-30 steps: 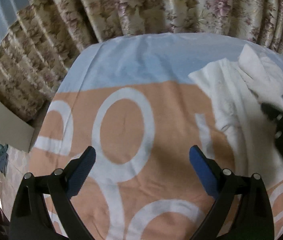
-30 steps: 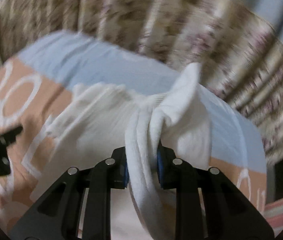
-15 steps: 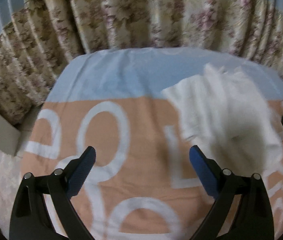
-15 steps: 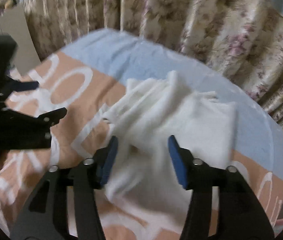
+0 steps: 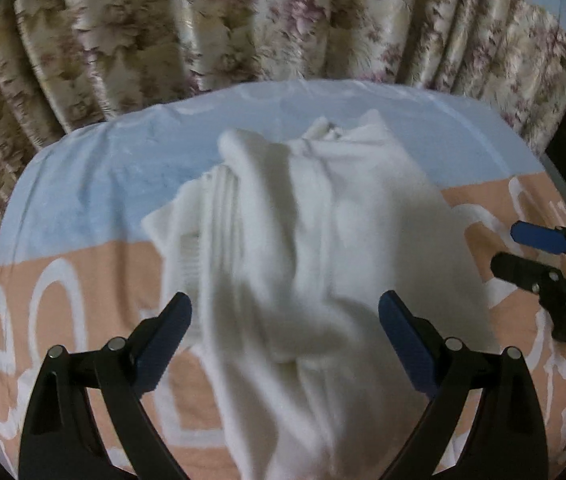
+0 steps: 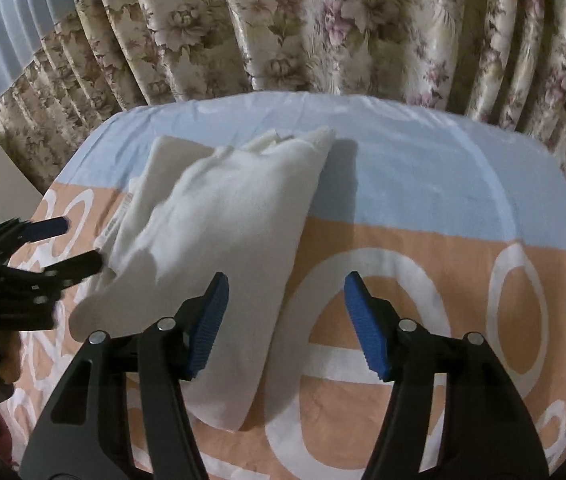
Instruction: Fold small clothes
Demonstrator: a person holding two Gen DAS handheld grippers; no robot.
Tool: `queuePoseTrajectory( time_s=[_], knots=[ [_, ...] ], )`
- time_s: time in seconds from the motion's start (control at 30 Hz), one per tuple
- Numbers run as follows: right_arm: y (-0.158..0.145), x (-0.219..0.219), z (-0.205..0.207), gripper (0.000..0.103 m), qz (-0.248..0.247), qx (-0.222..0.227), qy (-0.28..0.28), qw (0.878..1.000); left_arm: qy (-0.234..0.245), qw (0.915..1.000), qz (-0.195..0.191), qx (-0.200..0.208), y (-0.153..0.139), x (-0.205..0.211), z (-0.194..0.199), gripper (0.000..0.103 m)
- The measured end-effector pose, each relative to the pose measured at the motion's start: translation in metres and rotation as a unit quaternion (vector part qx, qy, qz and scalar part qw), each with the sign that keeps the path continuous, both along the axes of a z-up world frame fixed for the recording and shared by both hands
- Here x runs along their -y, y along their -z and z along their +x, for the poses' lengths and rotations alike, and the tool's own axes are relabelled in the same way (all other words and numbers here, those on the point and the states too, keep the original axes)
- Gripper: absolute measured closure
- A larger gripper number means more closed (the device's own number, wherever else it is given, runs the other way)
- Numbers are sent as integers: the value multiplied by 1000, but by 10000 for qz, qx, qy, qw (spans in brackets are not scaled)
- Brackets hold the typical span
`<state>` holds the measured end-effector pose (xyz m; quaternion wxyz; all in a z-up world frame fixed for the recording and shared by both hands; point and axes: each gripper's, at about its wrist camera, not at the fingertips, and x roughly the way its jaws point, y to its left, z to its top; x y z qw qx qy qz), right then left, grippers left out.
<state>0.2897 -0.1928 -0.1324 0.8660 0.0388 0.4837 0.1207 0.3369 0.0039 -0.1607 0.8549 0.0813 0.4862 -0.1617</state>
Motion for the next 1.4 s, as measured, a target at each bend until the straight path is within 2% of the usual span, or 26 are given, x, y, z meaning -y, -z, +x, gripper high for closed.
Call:
queuePoseTrajectory(
  time_s=[0.03, 0.1, 0.13, 0.23, 0.27, 0.37, 0.47, 0.53, 0.57, 0.63, 0.67, 0.77, 0.83, 0.93, 1.07, 1.17, 1.23, 1.3, 1.33, 1.4],
  knots=[
    [4, 2, 0, 43, -3, -30, -15, 10000, 42, 9999, 82, -48, 4, 5, 5, 11],
    [12, 5, 2, 46, 19, -116, -55, 9999, 157, 9996, 156, -183, 12, 7, 10, 23],
    [15, 6, 3, 46, 34, -137, -68, 9999, 226, 9992, 102, -304, 16, 7, 13, 31],
    [29, 9, 10, 47, 146, -302, -163, 9993, 308, 9982, -155, -496, 23, 2, 17, 41],
    [32, 9, 13, 47, 187, -336, -176, 9991, 386, 9975, -246, -544, 23, 1, 18, 53],
    [36, 13, 16, 47, 386, -384, -149, 9984, 520, 9964, -323, -583, 20, 2, 20, 71],
    [41, 17, 20, 46, 575, -554, -103, 9968, 537, 9965, -292, -567, 16, 0, 18, 78],
    [44, 20, 21, 46, 873, -639, -65, 9941, 552, 9965, -285, -563, 16, -2, 16, 78],
    [45, 19, 21, 51, 1017, -685, -86, 9924, 551, 9965, -284, -558, 15, -3, 15, 79],
    [47, 11, 20, 70, 1089, -722, -252, 9911, 554, 9972, -169, -479, 13, -4, 11, 80],
    [47, 7, 20, 86, 1061, -734, -324, 9911, 546, 9975, -100, -434, 12, -4, 9, 80],
    [38, -15, 17, 94, 528, -515, -565, 9957, 555, 9979, 264, -186, 2, -7, -2, 80],
    [27, -26, 13, 96, 288, -319, -712, 9965, 632, 9971, 404, -135, -2, -12, -7, 80],
    [8, -45, 4, 96, -39, -72, -951, 9954, 816, 9932, 832, -6, -4, -21, -17, 80],
    [0, -81, -6, 96, -527, 75, -1366, 9892, 975, 9885, 1149, 77, 9, -35, -26, 78],
    [13, -104, -11, 96, -1154, 158, -1597, 9803, 891, 9904, 1056, 115, 16, -40, -29, 71],
    [24, -109, -9, 96, -1381, 155, -1623, 9769, 812, 9927, 881, 171, 15, -44, -31, 67],
    [31, -108, -9, 94, -1496, 194, -1613, 9753, 672, 9948, 731, 224, 9, -50, -31, 51],
    [31, -105, -8, 94, -1472, 199, -1578, 9762, 576, 9958, 656, 284, 3, -54, -32, 39],
    [26, -95, -6, 82, -1322, 229, -1497, 9796, 422, 9974, 439, 375, -9, -65, -35, 34]
  ],
)
